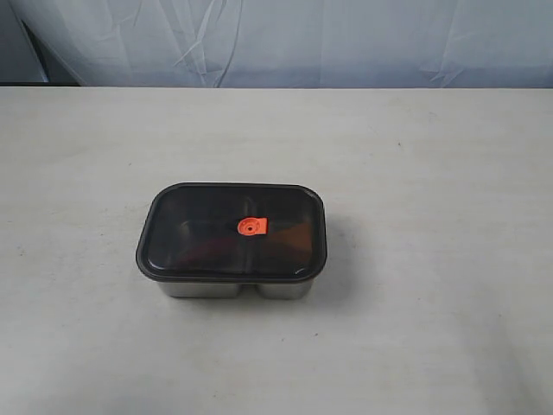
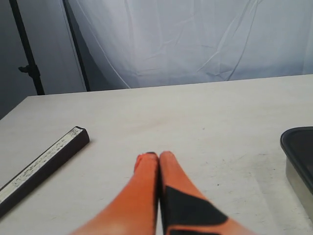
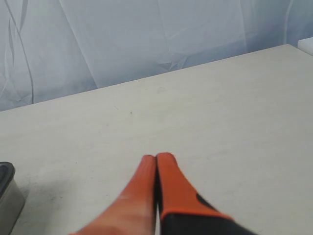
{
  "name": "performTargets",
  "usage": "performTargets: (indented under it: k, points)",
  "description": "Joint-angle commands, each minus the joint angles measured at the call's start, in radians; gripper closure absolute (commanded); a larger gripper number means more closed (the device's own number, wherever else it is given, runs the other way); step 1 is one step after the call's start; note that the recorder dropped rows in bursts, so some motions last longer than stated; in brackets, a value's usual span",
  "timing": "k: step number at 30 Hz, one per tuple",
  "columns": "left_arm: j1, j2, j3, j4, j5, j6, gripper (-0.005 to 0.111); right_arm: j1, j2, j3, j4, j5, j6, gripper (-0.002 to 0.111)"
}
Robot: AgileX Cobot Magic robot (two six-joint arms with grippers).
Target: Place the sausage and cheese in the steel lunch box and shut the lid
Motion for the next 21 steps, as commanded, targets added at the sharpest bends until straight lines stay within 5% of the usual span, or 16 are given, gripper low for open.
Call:
performTargets:
  k: [1,21]
  points:
    - [0.004,-0.006,0.004,0.029,-0.016,-0.006,0.107,-0.004,-0.007,0.002,0.0,-0.01,0.0,0.108]
    - [0.004,-0.006,0.004,0.034,-0.014,-0.004,0.107,-0.004,-0.007,0.002,0.0,-0.01,0.0,0.108]
